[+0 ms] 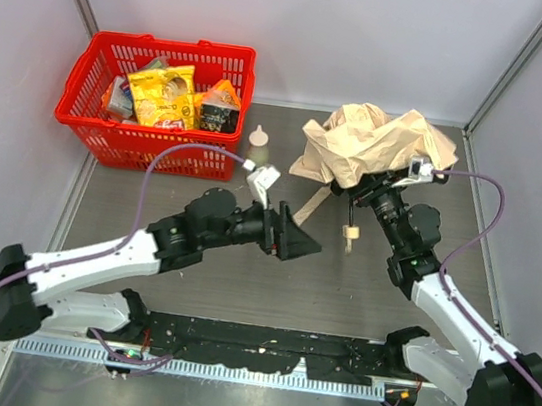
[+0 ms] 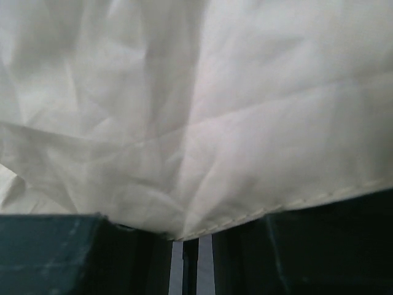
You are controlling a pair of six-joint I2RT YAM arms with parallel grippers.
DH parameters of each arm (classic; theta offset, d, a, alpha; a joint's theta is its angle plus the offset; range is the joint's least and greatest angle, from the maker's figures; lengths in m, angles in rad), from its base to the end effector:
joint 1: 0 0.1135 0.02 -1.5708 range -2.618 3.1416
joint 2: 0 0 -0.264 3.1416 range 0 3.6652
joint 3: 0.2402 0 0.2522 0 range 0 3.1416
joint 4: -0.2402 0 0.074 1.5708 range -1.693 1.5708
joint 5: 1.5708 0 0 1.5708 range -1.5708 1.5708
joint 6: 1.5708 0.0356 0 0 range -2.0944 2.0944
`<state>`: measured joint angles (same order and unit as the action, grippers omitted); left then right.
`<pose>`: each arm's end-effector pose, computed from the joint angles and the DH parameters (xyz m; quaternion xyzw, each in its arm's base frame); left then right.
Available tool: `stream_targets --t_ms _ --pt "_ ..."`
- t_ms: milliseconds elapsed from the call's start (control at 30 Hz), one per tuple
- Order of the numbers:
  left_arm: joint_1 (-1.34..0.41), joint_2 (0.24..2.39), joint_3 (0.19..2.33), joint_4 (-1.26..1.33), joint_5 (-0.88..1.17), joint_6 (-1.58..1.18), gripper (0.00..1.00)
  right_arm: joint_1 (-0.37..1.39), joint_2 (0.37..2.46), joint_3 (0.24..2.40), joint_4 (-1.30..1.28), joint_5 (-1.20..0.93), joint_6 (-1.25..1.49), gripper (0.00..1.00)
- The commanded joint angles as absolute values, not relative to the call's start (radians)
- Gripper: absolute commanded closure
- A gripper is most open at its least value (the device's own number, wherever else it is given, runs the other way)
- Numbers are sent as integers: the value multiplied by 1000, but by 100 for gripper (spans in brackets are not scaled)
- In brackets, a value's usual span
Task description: Put away the umbrella
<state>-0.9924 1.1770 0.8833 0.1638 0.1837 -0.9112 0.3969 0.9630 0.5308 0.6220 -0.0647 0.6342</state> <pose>0.1469 -0.2369 0.3297 0.0908 0.7453 -0.5750 0.3250 0.2060 0.0889 0.3028 0.0506 0.6351 0.3978 0.6602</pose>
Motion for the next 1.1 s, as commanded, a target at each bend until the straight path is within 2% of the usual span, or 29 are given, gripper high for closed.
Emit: stream_targets --t_ms 0,133,233,300,400,500,633,900,1067 --pt "-999 978 802 119 216 -685 11 371 974 525 993 -386 153 99" --pt "-983 819 876 -87 112 -537 0 371 948 451 1055 -520 -16 99" --pt "-931 813 1055 -302 -203 -619 0 371 882 376 1115 -563 -26 99" --pt "-878 847 1158 -373 -270 -670 1 368 822 312 1164 -566 36 99" --pt "-836 883 1204 -293 -204 -716 0 370 721 243 1169 -597 124 99" --pt "-795 948 1230 -203 -47 -767 0 368 626 221 1148 -638 234 99" --pt "-775 1041 1253 -149 129 -833 0 368 522 224 1028 -631 238 99" --pt "-776 960 925 424 330 -824 0 370 537 238 995 -588 251 99" --pt "-782 942 807 561 253 -794 0 371 568 253 1020 -565 307 99"
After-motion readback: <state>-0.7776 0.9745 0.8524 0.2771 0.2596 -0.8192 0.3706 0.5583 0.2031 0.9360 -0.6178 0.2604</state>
